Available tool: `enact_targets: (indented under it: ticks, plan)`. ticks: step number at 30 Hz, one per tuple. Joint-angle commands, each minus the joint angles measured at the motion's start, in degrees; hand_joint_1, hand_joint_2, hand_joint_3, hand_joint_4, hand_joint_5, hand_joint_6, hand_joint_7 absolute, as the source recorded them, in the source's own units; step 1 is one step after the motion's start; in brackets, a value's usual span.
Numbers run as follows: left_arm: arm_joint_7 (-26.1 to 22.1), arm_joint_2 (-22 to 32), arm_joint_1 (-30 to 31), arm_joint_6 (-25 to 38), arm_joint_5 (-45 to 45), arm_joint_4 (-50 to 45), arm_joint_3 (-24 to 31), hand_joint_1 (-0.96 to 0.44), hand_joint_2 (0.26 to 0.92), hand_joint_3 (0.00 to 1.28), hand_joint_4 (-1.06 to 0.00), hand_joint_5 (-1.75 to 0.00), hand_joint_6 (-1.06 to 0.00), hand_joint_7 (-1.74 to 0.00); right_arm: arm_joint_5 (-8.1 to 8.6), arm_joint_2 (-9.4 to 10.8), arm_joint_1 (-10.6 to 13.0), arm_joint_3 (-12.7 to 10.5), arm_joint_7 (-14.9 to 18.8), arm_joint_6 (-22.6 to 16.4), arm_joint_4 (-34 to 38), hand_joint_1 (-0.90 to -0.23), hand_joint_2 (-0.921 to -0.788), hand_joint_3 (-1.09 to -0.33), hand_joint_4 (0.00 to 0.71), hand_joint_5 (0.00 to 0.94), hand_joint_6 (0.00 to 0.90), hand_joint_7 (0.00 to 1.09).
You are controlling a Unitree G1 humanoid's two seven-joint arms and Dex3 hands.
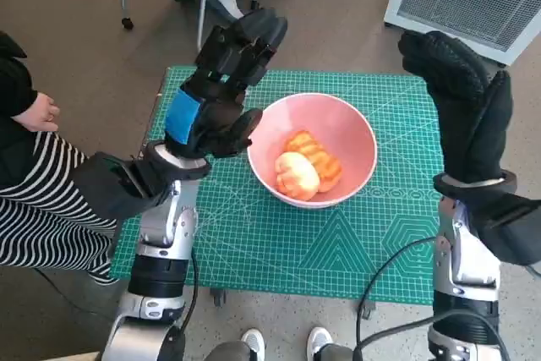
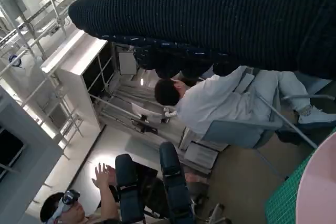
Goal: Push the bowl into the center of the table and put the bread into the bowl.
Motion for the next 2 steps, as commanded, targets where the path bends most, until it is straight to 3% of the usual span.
enact_targets:
  ticks: [1, 2]
  plan:
    - [0.0, 0.2, 0.5, 0.8, -0.5, -1.4, 0.2, -0.7, 0.921, 0.48, -0.1, -0.07, 0.0, -0.6, 0.33, 0.3, 0.7, 0.2, 0.3, -0.1, 1.0, -0.752, -0.921, -0.798, 0.136, 0.001, 0.058, 0.48]
    - [-0.1, 0.2, 0.5, 0.9, -0.5, -1.5, 0.2, -0.7, 0.921, 0.48, -0.1, -0.07, 0.0, -0.6, 0.3, 0.3, 0.7, 0.2, 0.3, -0.2, 1.1, -0.751, -0.921, -0.799, 0.136, 0.001, 0.058, 0.48]
